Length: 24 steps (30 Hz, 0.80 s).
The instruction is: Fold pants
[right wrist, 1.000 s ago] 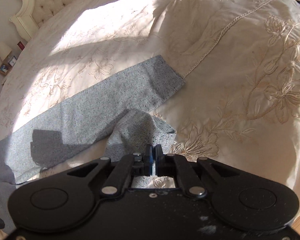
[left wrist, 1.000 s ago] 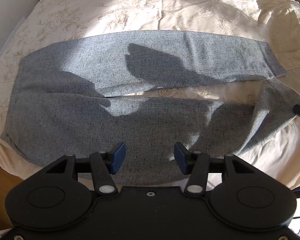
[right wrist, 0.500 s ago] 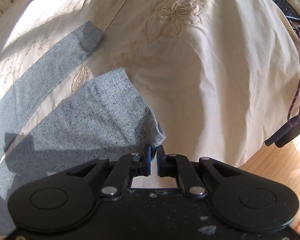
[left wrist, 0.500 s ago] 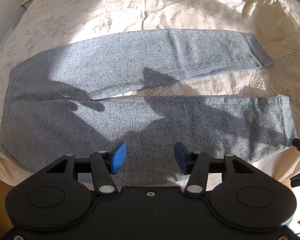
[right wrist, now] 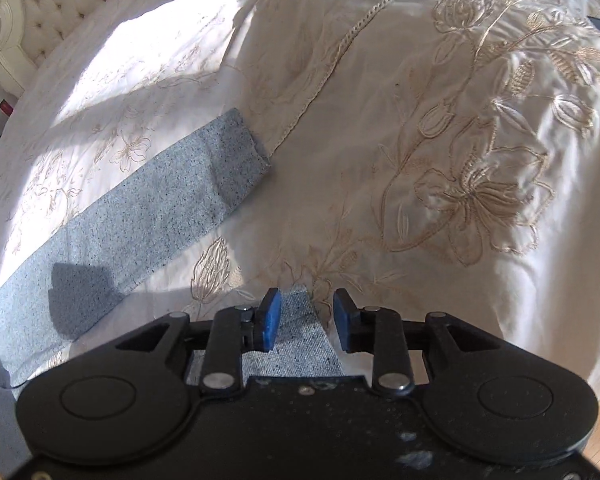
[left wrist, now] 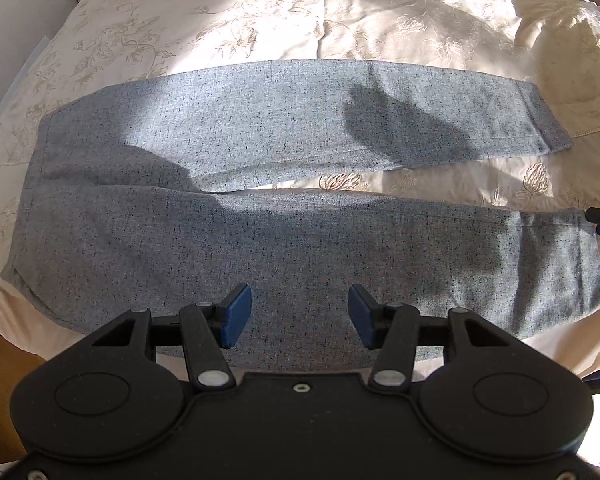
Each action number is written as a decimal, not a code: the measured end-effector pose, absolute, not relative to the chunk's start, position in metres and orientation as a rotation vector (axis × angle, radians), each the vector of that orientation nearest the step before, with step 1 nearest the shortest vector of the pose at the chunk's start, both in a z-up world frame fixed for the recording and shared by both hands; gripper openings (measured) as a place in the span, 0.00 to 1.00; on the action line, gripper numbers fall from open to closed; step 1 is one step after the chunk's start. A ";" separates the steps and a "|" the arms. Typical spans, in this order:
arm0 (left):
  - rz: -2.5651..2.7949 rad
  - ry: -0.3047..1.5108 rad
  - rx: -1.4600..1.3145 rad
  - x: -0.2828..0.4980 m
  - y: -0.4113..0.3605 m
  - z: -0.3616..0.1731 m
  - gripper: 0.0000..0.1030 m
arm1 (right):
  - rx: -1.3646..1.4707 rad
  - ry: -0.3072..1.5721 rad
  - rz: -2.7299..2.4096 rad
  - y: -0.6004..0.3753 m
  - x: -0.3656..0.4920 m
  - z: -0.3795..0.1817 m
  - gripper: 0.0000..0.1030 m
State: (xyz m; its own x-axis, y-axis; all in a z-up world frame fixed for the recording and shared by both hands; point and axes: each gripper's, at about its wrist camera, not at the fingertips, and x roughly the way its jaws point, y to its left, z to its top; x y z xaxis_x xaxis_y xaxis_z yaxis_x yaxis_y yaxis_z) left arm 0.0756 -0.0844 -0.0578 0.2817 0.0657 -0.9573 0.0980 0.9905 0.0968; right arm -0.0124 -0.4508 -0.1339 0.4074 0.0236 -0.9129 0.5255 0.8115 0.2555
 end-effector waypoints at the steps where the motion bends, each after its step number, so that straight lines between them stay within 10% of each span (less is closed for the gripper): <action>1: -0.017 1.289 0.140 0.077 -0.083 -0.059 0.56 | 0.583 1.130 -0.315 -0.453 -0.010 -0.137 0.32; 4: -0.013 1.301 0.125 0.081 -0.081 -0.062 0.56 | 0.618 1.110 -0.264 -0.452 -0.013 -0.137 0.30; 6: -0.008 1.303 0.120 0.084 -0.080 -0.063 0.56 | 0.617 1.102 -0.239 -0.448 -0.016 -0.131 0.03; 17: 0.009 1.257 0.101 0.096 -0.074 -0.070 0.56 | 0.513 1.051 -0.428 -0.459 0.014 -0.124 0.02; 24: -0.012 1.274 0.113 0.094 -0.079 -0.079 0.56 | 0.618 1.095 -0.313 -0.466 -0.010 -0.123 0.38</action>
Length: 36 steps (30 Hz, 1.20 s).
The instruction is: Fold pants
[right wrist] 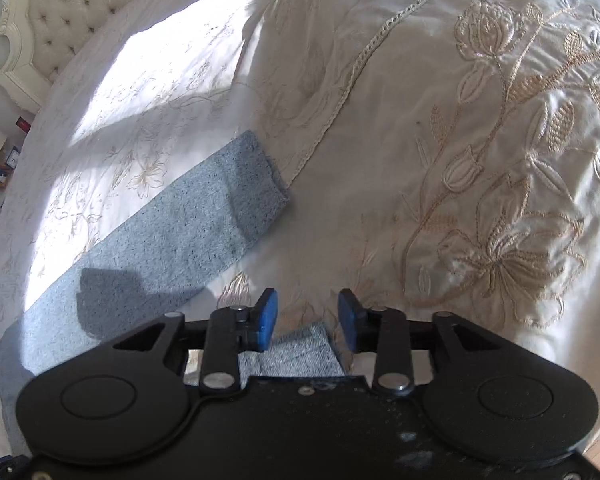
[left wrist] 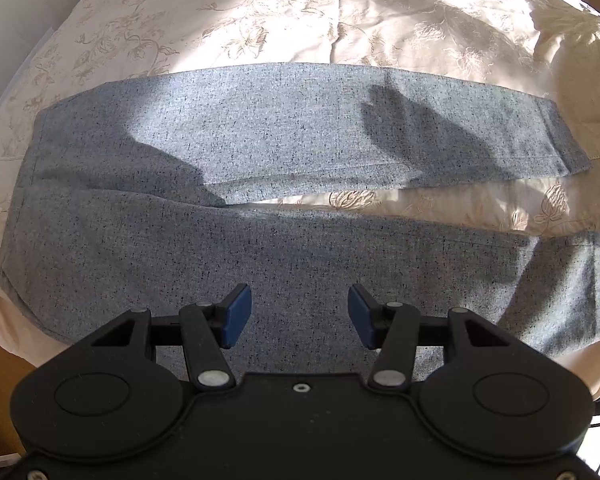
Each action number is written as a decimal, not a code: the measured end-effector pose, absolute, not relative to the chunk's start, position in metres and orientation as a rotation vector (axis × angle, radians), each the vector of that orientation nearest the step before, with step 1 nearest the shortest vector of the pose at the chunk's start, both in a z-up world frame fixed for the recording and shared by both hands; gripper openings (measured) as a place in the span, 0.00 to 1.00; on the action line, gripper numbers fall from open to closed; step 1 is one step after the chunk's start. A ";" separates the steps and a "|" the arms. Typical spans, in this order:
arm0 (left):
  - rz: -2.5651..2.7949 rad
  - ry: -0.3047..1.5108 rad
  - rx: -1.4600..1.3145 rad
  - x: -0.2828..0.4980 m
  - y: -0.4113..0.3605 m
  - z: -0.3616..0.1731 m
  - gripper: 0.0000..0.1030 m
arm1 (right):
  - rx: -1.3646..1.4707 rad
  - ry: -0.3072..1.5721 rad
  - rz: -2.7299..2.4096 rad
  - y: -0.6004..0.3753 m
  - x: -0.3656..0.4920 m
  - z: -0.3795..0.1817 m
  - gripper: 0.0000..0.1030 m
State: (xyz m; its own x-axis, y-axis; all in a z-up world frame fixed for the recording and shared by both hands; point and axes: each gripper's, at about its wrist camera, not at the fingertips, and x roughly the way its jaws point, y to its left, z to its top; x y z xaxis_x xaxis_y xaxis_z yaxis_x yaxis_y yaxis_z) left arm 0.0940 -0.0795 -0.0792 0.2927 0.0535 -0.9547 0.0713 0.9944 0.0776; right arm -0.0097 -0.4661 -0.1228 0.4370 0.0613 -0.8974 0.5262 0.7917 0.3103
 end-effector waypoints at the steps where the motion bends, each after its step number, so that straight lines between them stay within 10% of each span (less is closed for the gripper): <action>1: -0.020 1.280 0.116 0.094 -0.081 -0.081 0.56 | 0.609 1.122 -0.318 -0.466 -0.011 -0.127 0.38; 8: -0.102 1.277 0.110 0.094 -0.084 -0.088 0.56 | 0.682 1.141 -0.217 -0.461 -0.014 -0.148 0.36; 11: -0.126 1.258 0.105 0.096 -0.087 -0.091 0.56 | 0.631 1.105 -0.218 -0.451 -0.010 -0.138 0.02; 28: -0.054 1.280 0.296 0.134 -0.103 -0.201 0.61 | 0.496 1.097 -0.375 -0.454 -0.006 -0.151 0.02; 36: -0.024 1.289 0.257 0.149 -0.101 -0.204 0.62 | 0.448 1.008 -0.325 -0.430 -0.066 -0.100 0.25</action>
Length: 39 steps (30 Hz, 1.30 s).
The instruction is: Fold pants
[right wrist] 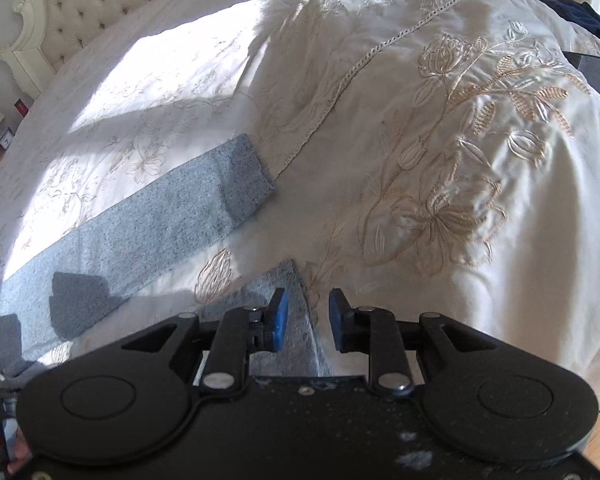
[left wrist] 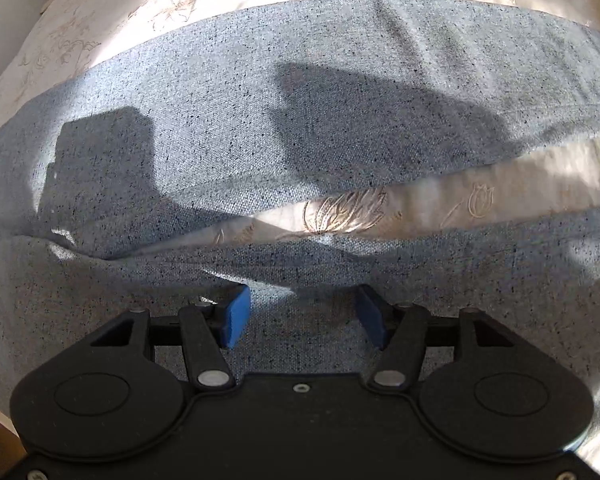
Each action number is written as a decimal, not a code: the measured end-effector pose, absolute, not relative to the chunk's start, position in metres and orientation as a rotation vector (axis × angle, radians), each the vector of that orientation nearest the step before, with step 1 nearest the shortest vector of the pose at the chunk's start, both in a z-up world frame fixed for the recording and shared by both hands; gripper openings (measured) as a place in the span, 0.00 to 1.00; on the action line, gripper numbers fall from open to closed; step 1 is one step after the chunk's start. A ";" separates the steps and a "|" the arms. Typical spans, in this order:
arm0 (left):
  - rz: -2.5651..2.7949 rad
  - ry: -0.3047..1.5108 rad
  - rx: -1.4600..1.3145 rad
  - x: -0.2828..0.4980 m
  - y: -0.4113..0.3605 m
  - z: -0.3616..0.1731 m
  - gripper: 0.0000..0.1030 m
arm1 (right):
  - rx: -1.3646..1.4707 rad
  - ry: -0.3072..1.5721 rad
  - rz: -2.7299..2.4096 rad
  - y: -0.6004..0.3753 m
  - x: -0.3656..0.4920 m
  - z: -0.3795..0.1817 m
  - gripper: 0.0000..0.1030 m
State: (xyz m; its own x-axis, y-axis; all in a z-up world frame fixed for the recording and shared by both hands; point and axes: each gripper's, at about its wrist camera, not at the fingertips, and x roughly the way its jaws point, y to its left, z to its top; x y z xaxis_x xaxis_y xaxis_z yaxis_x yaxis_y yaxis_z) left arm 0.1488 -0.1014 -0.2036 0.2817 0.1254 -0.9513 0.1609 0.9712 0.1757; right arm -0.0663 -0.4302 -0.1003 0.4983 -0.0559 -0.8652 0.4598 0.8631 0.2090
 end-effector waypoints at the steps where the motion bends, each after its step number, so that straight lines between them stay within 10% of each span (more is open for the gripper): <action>1: -0.017 1.291 0.251 0.150 -0.101 -0.203 0.62 | 0.435 1.009 -0.308 -0.423 -0.074 -0.099 0.25; 39: -0.022 1.106 0.184 0.032 -0.012 -0.106 0.59 | 0.828 1.018 -0.455 -0.398 -0.101 -0.169 0.34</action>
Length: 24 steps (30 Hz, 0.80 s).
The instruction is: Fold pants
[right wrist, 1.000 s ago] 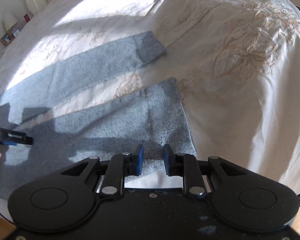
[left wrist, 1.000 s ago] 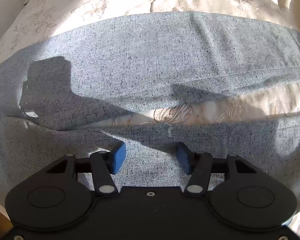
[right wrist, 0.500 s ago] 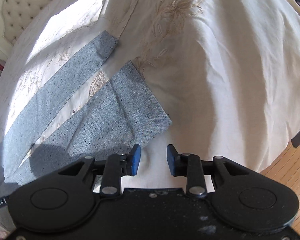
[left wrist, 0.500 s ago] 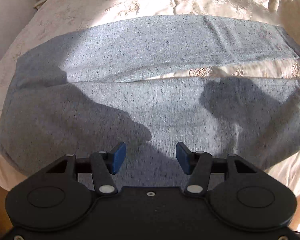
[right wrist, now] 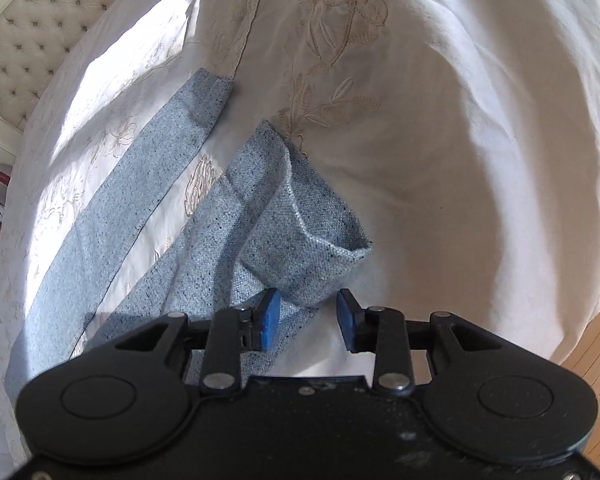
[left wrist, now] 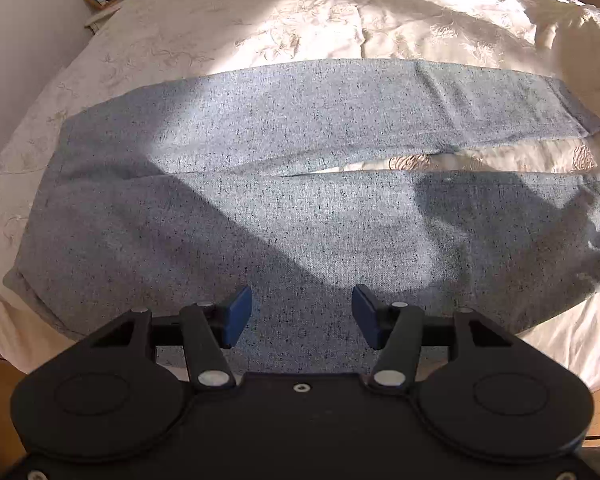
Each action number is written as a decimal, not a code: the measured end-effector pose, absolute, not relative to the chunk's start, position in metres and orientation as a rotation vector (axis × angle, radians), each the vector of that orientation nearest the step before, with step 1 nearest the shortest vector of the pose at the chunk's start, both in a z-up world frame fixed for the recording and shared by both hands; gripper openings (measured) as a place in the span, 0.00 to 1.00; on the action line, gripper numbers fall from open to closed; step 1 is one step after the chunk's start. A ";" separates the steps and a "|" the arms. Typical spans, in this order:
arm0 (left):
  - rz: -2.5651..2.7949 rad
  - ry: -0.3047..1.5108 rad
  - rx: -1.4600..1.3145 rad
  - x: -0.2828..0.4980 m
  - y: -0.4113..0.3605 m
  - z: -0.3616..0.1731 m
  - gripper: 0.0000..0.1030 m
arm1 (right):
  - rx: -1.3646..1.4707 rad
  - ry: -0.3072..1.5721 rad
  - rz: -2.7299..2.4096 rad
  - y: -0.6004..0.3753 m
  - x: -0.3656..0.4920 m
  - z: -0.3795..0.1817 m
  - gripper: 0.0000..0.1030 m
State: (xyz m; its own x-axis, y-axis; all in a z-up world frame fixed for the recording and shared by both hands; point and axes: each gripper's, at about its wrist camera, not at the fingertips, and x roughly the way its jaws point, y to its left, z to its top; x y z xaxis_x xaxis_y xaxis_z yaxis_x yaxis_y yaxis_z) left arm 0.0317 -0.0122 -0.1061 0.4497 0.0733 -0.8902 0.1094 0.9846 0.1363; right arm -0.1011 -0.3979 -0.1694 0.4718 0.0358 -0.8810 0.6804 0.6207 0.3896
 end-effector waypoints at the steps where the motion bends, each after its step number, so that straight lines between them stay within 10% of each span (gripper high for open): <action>1: -0.021 1.103 0.177 0.032 -0.011 -0.105 0.59 | 0.841 1.015 -0.455 -0.396 -0.104 -0.167 0.34; 13: -0.005 1.108 0.175 0.024 -0.001 -0.101 0.59 | 0.916 0.966 -0.501 -0.406 -0.101 -0.178 0.35; 15: 0.019 1.113 0.159 0.022 0.007 -0.100 0.59 | 0.907 0.960 -0.482 -0.405 -0.098 -0.170 0.08; 24: 0.179 1.174 0.041 0.006 0.067 -0.109 0.59 | 0.710 0.902 -0.398 -0.391 -0.095 -0.088 0.07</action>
State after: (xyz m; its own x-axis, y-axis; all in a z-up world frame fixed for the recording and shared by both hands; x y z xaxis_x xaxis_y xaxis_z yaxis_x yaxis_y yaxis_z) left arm 0.0058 0.0672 -0.1086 0.3742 0.1611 -0.9133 -0.1185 0.9850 0.1252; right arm -0.0947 -0.3910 -0.0882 0.5709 -0.0240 -0.8206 0.5896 0.7076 0.3894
